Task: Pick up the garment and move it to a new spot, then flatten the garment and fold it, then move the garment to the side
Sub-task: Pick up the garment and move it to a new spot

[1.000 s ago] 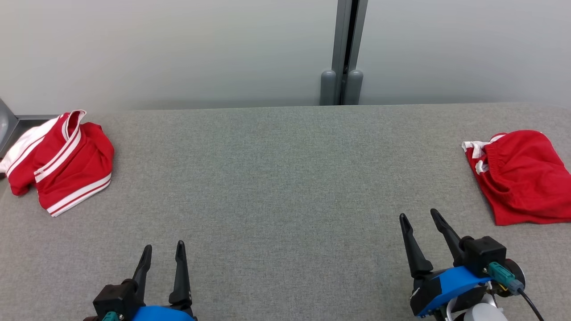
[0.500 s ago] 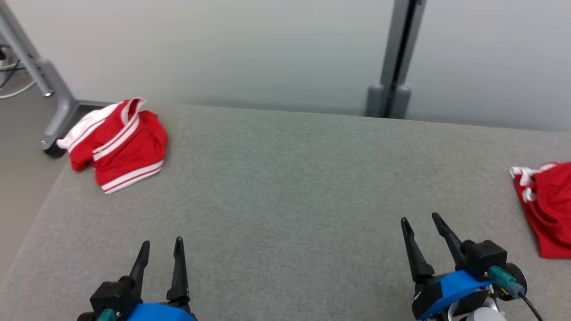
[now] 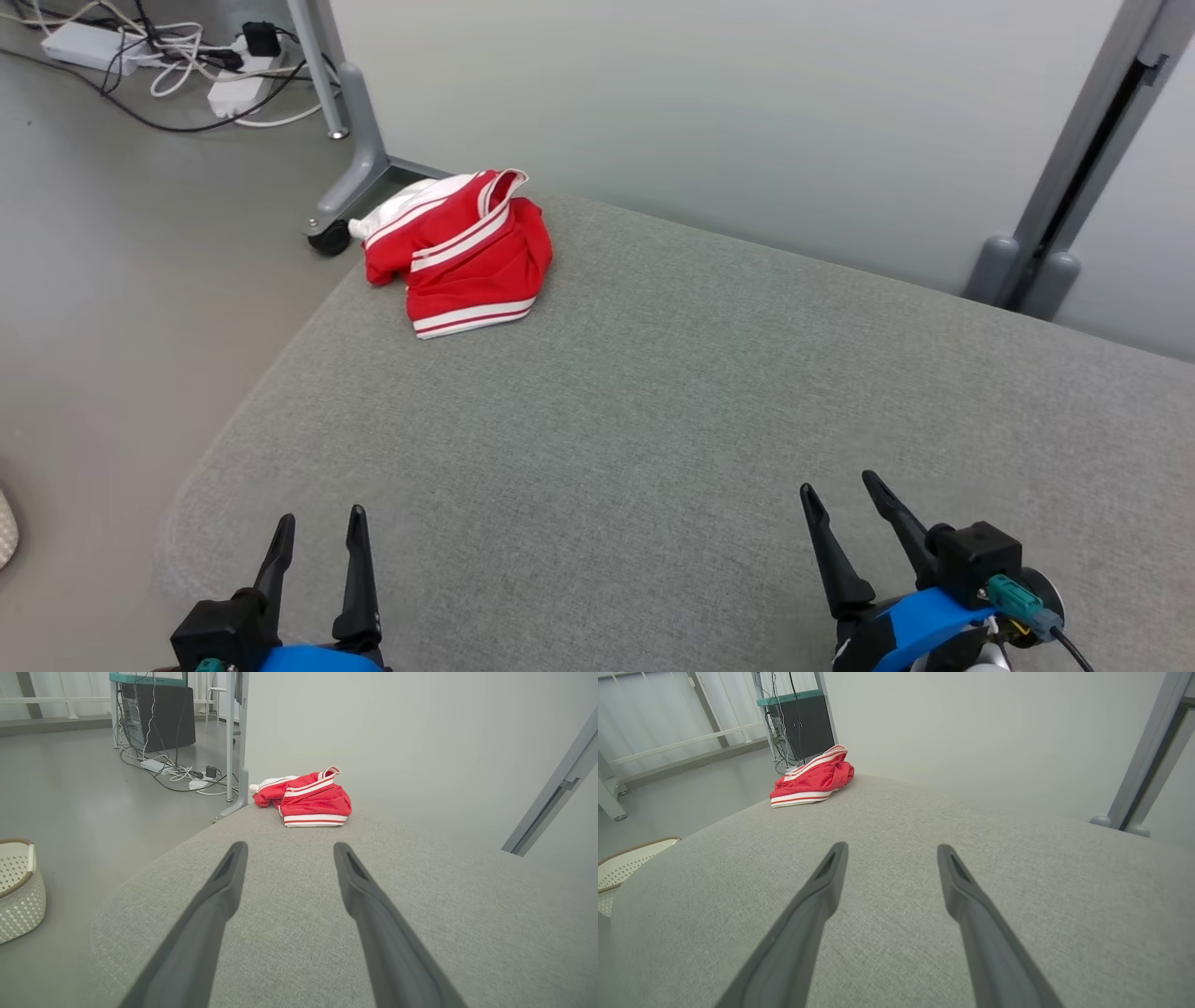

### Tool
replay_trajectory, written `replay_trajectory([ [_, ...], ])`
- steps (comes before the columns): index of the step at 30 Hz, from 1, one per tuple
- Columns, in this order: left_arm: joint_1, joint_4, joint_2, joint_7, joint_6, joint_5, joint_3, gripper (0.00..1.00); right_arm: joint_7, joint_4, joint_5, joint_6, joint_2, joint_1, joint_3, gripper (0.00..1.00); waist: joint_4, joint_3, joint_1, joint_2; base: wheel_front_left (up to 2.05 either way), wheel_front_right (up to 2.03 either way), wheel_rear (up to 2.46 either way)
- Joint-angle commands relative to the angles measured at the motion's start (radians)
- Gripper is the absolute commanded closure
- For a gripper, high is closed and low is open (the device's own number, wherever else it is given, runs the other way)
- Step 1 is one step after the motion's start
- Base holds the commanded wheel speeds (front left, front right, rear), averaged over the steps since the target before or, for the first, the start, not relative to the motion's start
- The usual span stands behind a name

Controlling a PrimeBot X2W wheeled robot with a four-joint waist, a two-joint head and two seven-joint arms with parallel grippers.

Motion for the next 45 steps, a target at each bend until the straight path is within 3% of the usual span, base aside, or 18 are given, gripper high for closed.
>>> replay_trajectory([
  [1,0.012,-0.008,0.008,0.001,0.006,-0.001,-0.001,0.0,-0.001,-0.001,0.004,0.0,-0.002,0.016,0.005,0.0,0.027,0.013,0.0,0.0,0.0,0.0,0.0],
  [13,0.038,-0.053,0.026,0.016,0.025,-0.006,0.003,0.0,-0.002,-0.002,0.02,0.0,-0.002,0.015,0.048,0.0,0.047,0.015,0.0,0.0,0.0,0.0,0.0],
  [19,0.019,-0.111,0.031,0.0,0.017,-0.055,0.06,0.0,-0.001,-0.04,-0.023,0.0,-0.002,-0.022,-0.006,0.0,0.018,0.057,0.0,0.0,0.0,0.0,0.0],
  [24,-0.061,-0.174,0.114,0.017,0.005,-0.068,0.134,0.0,0.023,-0.101,-0.071,0.0,-0.002,-0.047,-0.054,0.0,-0.012,0.124,0.0,0.0,0.0,0.0,0.0],
  [30,-0.276,-0.178,0.236,0.068,-0.013,-0.093,0.232,0.0,0.072,-0.196,-0.132,0.0,-0.002,-0.08,-0.07,0.0,-0.056,0.227,0.0,0.0,0.0,0.0,0.0],
  [36,-0.552,-0.036,0.334,0.159,-0.093,-0.089,0.209,0.0,0.142,-0.316,-0.195,0.0,-0.003,-0.119,-0.054,0.0,-0.109,0.348,0.0,0.0,0.0,0.0,0.0],
  [45,-0.815,0.348,0.314,0.288,-0.148,-0.135,0.164,0.0,0.236,-0.485,-0.268,0.0,-0.002,-0.147,-0.026,0.0,-0.178,0.503,0.0,0.0,0.0,0.0,0.0],
])
